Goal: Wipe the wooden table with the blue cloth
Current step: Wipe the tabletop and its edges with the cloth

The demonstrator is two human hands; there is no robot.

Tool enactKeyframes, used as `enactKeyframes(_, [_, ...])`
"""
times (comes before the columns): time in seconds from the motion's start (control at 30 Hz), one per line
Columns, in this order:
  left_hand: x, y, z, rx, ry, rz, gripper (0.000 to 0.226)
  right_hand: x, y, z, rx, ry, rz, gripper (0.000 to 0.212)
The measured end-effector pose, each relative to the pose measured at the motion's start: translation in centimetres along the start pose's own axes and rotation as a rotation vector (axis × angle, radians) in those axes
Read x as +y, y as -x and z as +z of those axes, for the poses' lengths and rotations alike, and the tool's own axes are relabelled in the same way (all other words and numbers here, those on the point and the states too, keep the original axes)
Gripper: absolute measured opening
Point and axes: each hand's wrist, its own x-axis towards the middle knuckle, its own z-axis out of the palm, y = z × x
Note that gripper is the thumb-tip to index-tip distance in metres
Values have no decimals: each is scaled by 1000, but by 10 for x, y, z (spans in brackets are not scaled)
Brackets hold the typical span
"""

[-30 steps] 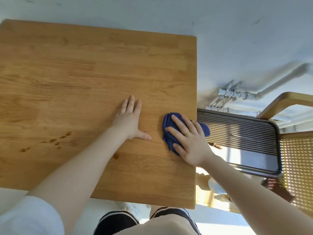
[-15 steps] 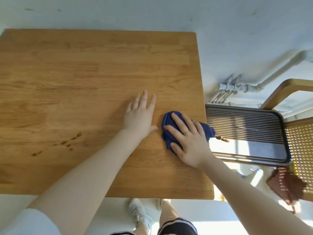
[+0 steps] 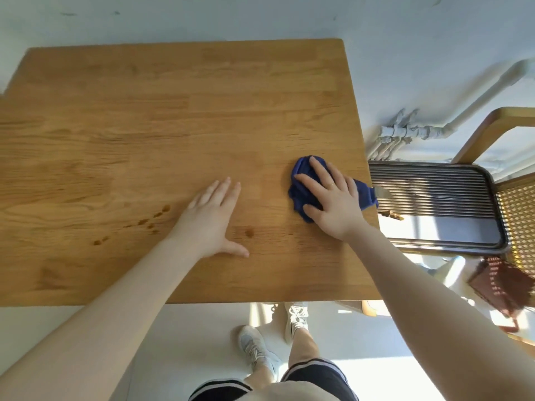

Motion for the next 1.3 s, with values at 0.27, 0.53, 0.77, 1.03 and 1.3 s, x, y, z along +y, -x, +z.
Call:
enactKeyframes(0.27, [-12, 7, 17, -35, -182, -112, 139, 5, 66, 18, 3, 127, -270, 48])
enactKeyframes(0.53, [-18, 12, 25, -1, -120, -102, 138, -37, 6, 21, 111, 84, 139, 44])
enactKeyframes(0.77, [-18, 8, 27, 38, -85, -97, 139, -66, 49, 45, 25, 174, -359, 44])
enactKeyframes(1.03, [-22, 10, 33, 63, -34, -79, 139, -76, -29, 33, 10, 142, -37, 45])
enactKeyframes(1.3, [-29, 14, 31, 52, 37, -57, 131, -69, 16, 39, -78, 200, -444, 46])
